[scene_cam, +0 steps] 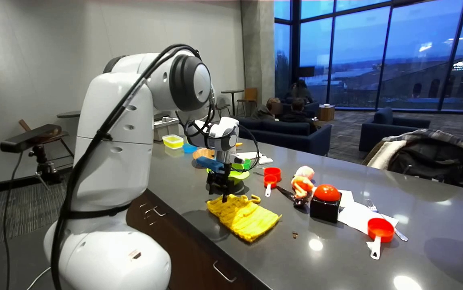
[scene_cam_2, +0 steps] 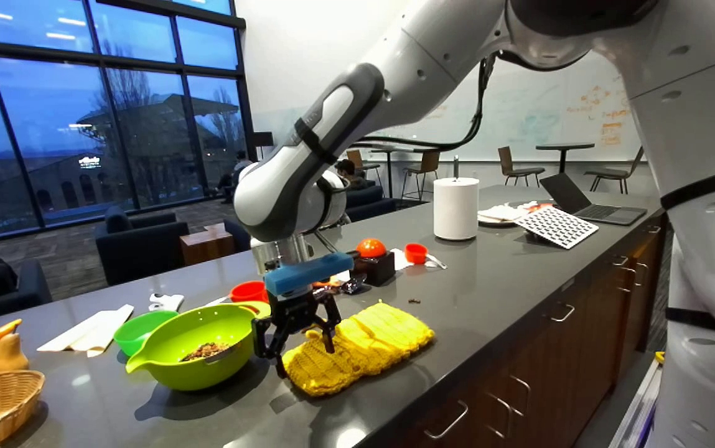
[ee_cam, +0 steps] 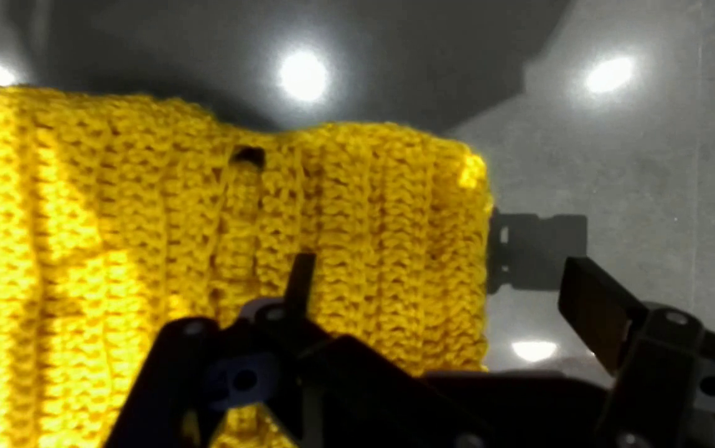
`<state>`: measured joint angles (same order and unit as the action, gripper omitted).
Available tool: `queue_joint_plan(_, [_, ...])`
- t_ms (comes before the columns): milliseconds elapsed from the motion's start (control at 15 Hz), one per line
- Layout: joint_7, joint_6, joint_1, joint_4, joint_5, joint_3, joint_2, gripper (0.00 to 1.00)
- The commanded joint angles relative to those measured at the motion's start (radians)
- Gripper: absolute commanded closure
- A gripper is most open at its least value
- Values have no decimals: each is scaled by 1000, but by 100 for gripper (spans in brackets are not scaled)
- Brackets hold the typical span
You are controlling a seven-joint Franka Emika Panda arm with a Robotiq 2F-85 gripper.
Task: Fold the yellow object, then move it to the right
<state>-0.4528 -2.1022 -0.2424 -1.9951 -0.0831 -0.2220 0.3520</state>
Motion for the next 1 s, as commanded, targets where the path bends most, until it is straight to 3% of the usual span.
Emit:
queue_joint_plan(0, [26, -12, -31, 58, -17, 15, 64, 0])
queue_joint_plan(800, [54, -3, -48, 125, -23, 24, 148, 0])
queue_joint_plan(867, [55, -4, -50, 127, -17, 25, 147, 25])
queue_joint_plan(933, [53, -2, -53, 128, -11, 27, 145, 27])
